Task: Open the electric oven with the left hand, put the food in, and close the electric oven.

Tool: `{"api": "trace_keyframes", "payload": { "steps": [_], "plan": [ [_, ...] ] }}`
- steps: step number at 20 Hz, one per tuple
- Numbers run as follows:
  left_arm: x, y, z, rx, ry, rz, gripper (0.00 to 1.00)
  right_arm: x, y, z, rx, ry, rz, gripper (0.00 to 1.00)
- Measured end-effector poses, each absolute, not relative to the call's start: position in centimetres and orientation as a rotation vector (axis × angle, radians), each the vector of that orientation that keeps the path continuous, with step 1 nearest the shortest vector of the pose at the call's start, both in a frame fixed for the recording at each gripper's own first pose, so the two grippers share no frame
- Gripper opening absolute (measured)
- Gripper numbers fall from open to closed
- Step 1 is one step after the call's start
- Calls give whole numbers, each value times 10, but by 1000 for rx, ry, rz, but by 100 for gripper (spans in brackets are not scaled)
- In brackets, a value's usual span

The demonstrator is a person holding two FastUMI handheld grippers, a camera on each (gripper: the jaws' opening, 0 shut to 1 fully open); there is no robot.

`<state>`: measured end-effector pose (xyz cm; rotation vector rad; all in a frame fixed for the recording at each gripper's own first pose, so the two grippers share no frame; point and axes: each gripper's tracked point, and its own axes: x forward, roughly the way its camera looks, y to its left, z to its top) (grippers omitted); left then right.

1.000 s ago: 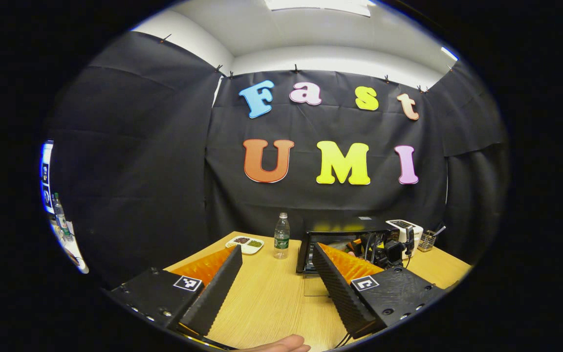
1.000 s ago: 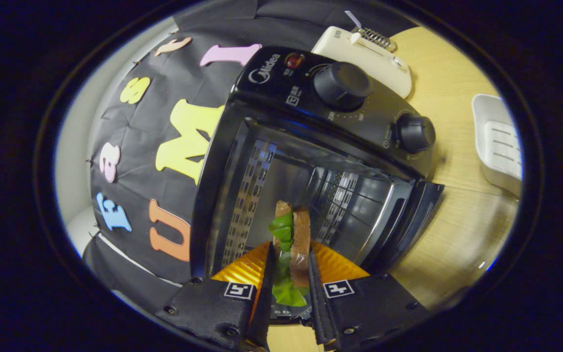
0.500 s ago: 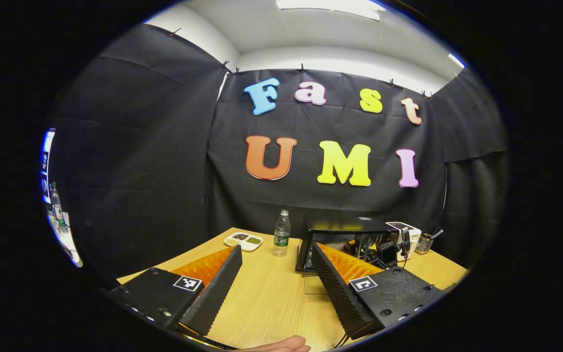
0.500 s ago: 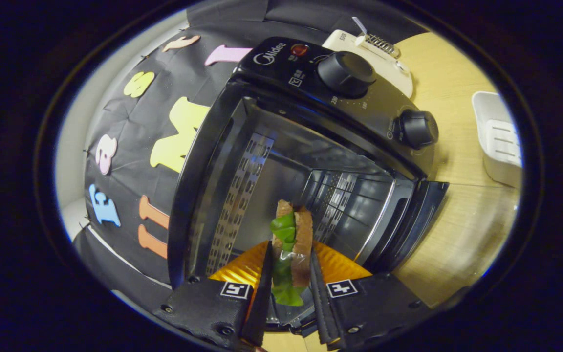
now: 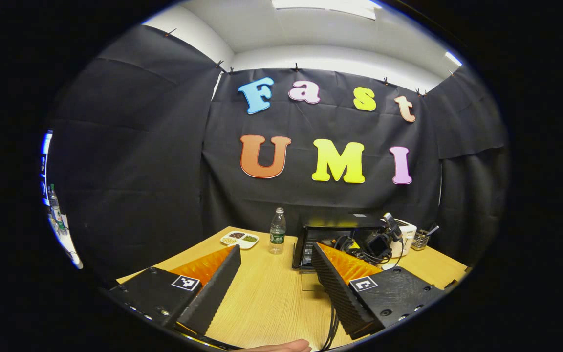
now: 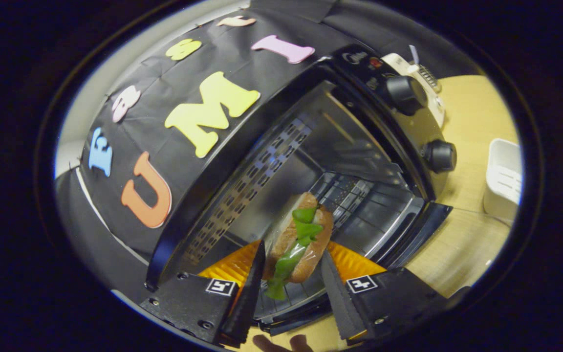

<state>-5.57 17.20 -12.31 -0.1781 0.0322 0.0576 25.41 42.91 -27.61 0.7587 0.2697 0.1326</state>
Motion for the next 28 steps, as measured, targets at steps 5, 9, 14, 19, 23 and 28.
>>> {"api": "trace_keyframes", "payload": {
  "steps": [5,9,14,19,23,28],
  "plan": [
    [-54,172,-127,-206,40,59,95,255,429,-270,604,251,152,94],
    [-56,170,-132,-231,53,47,95,250,439,-283,392,368,200,86],
    [-59,169,-133,-253,56,40,95,247,439,-303,130,497,210,100],
    [-62,164,-138,-267,69,33,95,228,437,-310,45,607,261,90],
    [-66,159,-135,-246,78,35,94,209,425,-298,34,656,323,100],
    [-69,143,-127,-191,80,34,94,168,392,-252,36,545,397,100]
  ]
}}
